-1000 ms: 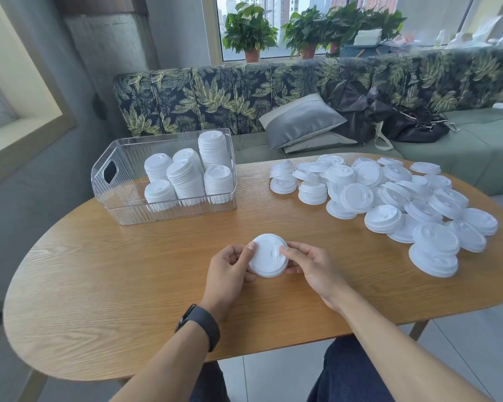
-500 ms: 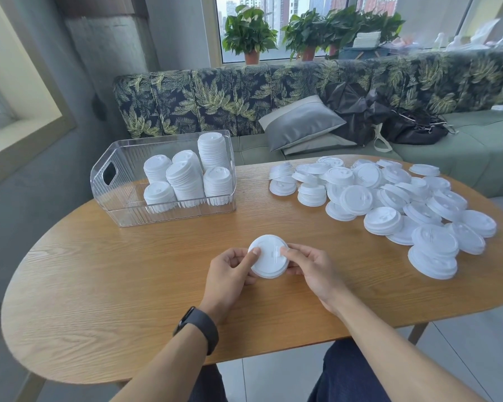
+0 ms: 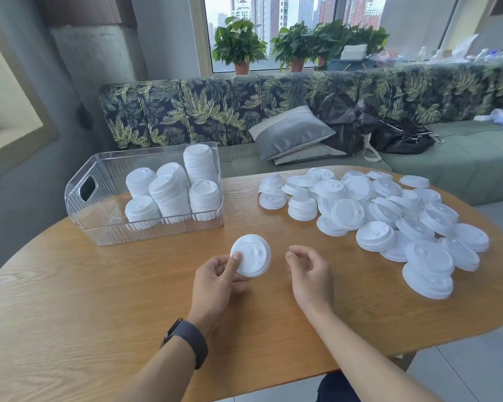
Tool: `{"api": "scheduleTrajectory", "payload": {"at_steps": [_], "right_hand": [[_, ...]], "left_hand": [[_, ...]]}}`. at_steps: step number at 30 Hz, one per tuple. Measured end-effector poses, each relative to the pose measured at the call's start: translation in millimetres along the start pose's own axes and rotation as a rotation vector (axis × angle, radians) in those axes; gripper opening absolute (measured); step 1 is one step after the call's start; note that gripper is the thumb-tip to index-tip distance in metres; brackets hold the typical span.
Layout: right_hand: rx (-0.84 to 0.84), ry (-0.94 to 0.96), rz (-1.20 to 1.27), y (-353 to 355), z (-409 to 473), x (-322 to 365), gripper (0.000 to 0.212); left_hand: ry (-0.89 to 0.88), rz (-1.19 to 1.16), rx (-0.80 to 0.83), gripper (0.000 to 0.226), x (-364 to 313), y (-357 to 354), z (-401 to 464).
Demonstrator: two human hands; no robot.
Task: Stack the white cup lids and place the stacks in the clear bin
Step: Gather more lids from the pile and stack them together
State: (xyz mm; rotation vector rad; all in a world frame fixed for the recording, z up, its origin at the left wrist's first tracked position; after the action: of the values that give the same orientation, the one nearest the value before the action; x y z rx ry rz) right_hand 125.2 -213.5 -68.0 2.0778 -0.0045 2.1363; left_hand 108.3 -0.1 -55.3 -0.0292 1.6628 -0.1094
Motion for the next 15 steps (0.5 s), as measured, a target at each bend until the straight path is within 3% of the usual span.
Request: {"api": "scheduleTrajectory", "payload": {"at_steps": [7,15], "right_hand": [[-0.068,0.029,-0.281,8.4,47.1,12.5,0.034],[-0.15,0.029,-0.317,7.7,111.3,13.1,0.055]], "left_hand": [[-0.004,0.02,-0.001,0.034,-1.2,-0.3,37.2],[-0.006,0.02,0.007,0.033,-5.2,2.5,80.2]]}}
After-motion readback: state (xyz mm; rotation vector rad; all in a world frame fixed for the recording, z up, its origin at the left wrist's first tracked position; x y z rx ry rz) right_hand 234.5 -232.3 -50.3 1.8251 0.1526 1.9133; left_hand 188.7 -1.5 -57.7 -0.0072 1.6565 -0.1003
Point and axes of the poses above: each hand's wrist, its own z-axis towards the middle knuckle, its own y-axis out of the back of the hand, x = y × z, the point moved 6 cm from there along z, towards the middle knuckle, and after that the axes turned 15 degrees about x, right-handed, at the moved point
